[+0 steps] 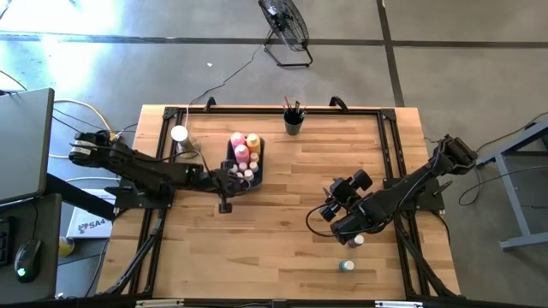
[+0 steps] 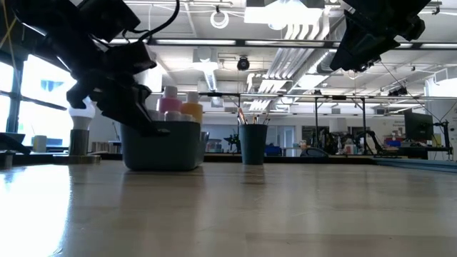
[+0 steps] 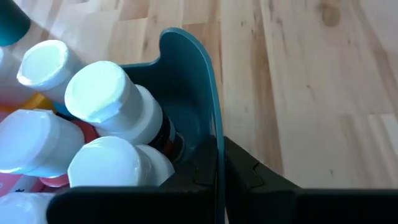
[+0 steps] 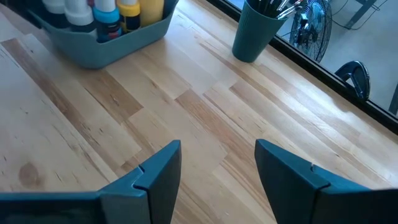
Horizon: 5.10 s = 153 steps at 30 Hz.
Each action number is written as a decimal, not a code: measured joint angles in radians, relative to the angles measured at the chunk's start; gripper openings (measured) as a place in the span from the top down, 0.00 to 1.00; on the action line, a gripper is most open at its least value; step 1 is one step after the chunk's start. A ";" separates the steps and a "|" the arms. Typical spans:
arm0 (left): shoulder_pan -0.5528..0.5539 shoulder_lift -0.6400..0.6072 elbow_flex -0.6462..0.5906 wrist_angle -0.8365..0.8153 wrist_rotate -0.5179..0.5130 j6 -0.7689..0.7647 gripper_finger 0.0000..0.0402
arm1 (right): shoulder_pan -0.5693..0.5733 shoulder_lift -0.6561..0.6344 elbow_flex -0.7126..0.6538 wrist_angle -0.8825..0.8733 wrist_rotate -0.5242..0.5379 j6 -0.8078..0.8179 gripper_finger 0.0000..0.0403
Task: Pick & Place Paint Supplies
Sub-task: Adjust the green bin, then put the blue paint bottle into the green bin
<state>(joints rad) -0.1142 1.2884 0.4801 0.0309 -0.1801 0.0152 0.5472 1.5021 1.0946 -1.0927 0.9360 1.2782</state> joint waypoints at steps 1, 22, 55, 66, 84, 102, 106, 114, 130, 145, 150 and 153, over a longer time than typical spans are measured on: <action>-0.010 0.000 0.000 0.000 -0.007 -0.010 0.99 | 0.000 0.000 0.000 0.000 0.000 0.000 0.51; -0.162 0.003 0.076 -0.094 -0.089 -0.153 0.99 | 0.000 0.000 0.000 0.000 0.000 0.000 0.51; -0.227 0.006 0.078 -0.094 -0.076 -0.237 0.99 | 0.000 0.000 0.000 0.001 -0.030 0.000 0.51; -0.227 0.006 0.079 -0.095 -0.100 -0.179 0.97 | 0.000 0.000 0.000 0.002 -0.030 0.000 0.51; -0.227 0.008 0.076 -0.084 -0.138 -0.179 0.76 | 0.000 0.000 0.000 0.002 -0.030 0.000 0.51; -0.227 0.006 0.077 0.002 -0.145 -0.136 0.76 | 0.000 0.000 0.000 0.002 -0.030 0.000 0.51; -0.227 0.006 0.077 0.056 -0.141 -0.095 0.76 | 0.000 0.000 0.000 0.002 -0.030 0.000 0.51; -0.227 0.006 0.077 0.212 -0.140 0.000 0.76 | 0.000 0.000 0.000 0.002 -0.030 0.000 0.51; -0.227 -0.286 0.079 0.161 -0.212 0.190 0.76 | 0.000 0.000 0.000 0.014 -0.050 0.001 0.51; -0.226 -0.898 0.077 -0.457 -0.264 0.154 0.76 | 0.000 0.000 0.000 0.037 -0.039 0.000 0.51; -0.226 -1.079 0.003 -0.443 -0.209 0.172 0.76 | 0.000 0.000 0.000 0.040 -0.045 0.000 0.51; -0.226 -1.193 -0.064 -0.452 -0.203 0.172 0.76 | 0.000 0.000 0.000 0.040 -0.045 -0.001 0.51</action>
<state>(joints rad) -0.3405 0.0949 0.4158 -0.4212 -0.3827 0.1871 0.5469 1.5017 1.0946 -1.0527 0.8913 1.2772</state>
